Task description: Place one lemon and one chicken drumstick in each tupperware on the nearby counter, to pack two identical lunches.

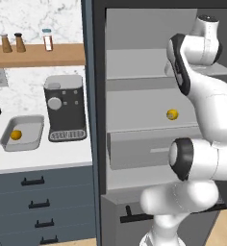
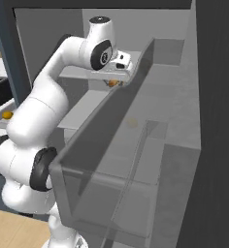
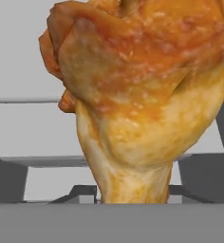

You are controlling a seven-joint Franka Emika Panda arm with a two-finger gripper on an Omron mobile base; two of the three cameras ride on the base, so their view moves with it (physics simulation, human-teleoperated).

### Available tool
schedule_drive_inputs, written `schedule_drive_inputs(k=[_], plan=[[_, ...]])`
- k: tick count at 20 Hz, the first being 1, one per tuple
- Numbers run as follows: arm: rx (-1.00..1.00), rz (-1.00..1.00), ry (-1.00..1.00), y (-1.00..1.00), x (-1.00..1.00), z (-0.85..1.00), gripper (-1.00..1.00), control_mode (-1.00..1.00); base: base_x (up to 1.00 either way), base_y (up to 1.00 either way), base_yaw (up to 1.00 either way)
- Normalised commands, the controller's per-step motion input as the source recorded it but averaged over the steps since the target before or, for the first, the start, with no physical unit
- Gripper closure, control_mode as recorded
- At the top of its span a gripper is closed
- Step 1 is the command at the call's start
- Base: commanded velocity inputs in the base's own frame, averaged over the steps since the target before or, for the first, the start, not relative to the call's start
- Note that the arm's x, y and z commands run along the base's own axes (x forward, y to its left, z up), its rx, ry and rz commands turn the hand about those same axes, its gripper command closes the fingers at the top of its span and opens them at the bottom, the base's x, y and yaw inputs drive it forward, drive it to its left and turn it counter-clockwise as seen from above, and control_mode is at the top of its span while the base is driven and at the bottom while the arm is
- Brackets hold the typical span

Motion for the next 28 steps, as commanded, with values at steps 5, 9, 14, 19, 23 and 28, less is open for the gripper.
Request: schedule_drive_inputs(k=[5,9,14,19,23,28], plan=[[0.0,0.01,-0.04,0.07,-1.0,0.91,1.0,-1.0,0.0,0.0,0.0],[0.0,0.08,0.03,0.26,-1.0,0.6,1.0,-1.0,0.0,0.0,0.0],[-0.02,0.12,0.21,0.62,-1.0,-0.07,1.0,-1.0,0.0,0.0,0.0],[0.0,0.01,0.26,0.58,-0.79,-0.62,1.0,-1.0,0.0,0.0,0.0],[0.01,0.0,0.24,0.34,-0.51,-0.83,1.0,-1.0,0.0,0.0,0.0],[0.0,0.01,0.08,0.02,-0.22,-0.11,1.0,1.0,-0.54,0.11,0.03]])
